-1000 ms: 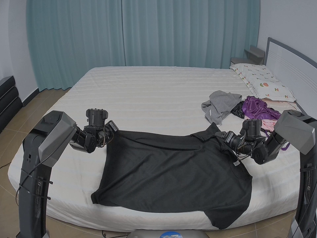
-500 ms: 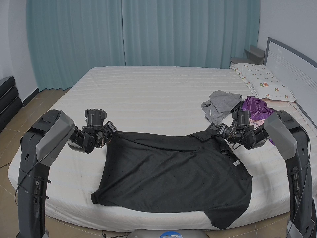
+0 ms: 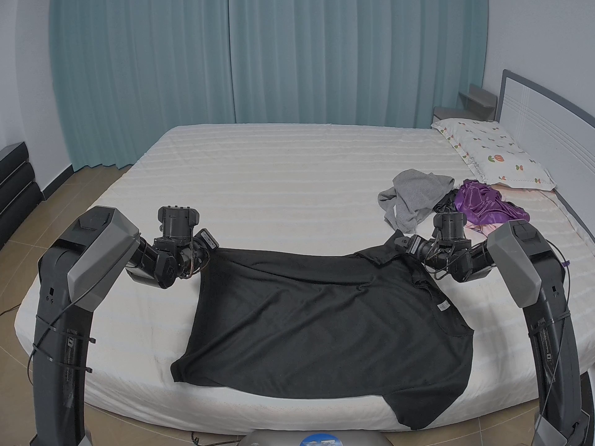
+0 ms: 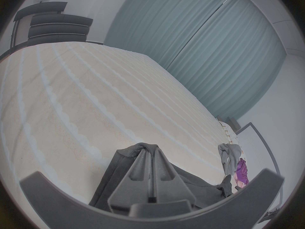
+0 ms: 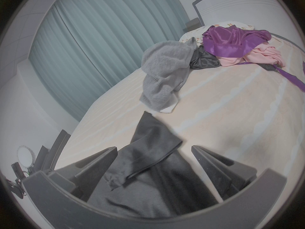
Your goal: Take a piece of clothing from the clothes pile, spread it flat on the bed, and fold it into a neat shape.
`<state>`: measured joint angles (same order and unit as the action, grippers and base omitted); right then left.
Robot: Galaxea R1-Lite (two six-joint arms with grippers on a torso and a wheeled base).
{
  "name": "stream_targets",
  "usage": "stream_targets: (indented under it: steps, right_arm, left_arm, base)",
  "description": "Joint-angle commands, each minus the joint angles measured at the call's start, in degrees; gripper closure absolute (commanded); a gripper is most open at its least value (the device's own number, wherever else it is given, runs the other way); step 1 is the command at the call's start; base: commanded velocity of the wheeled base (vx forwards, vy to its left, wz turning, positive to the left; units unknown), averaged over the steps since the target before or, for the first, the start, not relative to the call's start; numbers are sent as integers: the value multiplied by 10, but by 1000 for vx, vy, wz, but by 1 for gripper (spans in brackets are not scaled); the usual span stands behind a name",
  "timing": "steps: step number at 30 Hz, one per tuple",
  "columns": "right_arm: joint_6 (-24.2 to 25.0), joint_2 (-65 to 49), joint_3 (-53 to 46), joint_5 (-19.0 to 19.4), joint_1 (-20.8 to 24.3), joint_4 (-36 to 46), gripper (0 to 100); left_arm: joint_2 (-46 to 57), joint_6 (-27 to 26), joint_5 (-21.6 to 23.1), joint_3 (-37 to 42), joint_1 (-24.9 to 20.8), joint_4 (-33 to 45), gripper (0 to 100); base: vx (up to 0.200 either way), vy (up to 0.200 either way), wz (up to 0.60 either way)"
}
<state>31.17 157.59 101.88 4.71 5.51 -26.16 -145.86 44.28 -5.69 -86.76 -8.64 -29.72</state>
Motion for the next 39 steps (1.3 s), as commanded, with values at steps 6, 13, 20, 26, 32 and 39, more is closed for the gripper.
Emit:
stream_targets:
  steps: [6, 13, 20, 26, 32, 39]
  right_arm:
    - [-3, 10, -10, 23, -29, -6, 0]
    - [-2, 6, -46, 54, -31, -22, 0]
    - [-7, 3, -81, 69, -29, -63, 0]
    - [-67, 3, -96, 61, -30, -86, 0]
    - [-66, -56, -126, 51, -22, -121, 0]
    - [-1, -129, -206, 62, 28, -118, 0]
  left_arm:
    - [-1, 0, 0, -3, 3, 0, 100]
    - [-5, 0, 0, -3, 3, 0, 100]
    - [-5, 0, 0, -4, 3, 0, 100]
    - [-4, 0, 0, -4, 3, 0, 100]
    - [-4, 0, 0, -3, 4, 0, 100]
    - [-3, 0, 0, -4, 3, 0, 100]
  base:
    - [0, 0, 0]
    - [0, 0, 0]
    - [0, 0, 0]
    - [0, 0, 0]
    - [0, 0, 0]
    - [0, 0, 0]
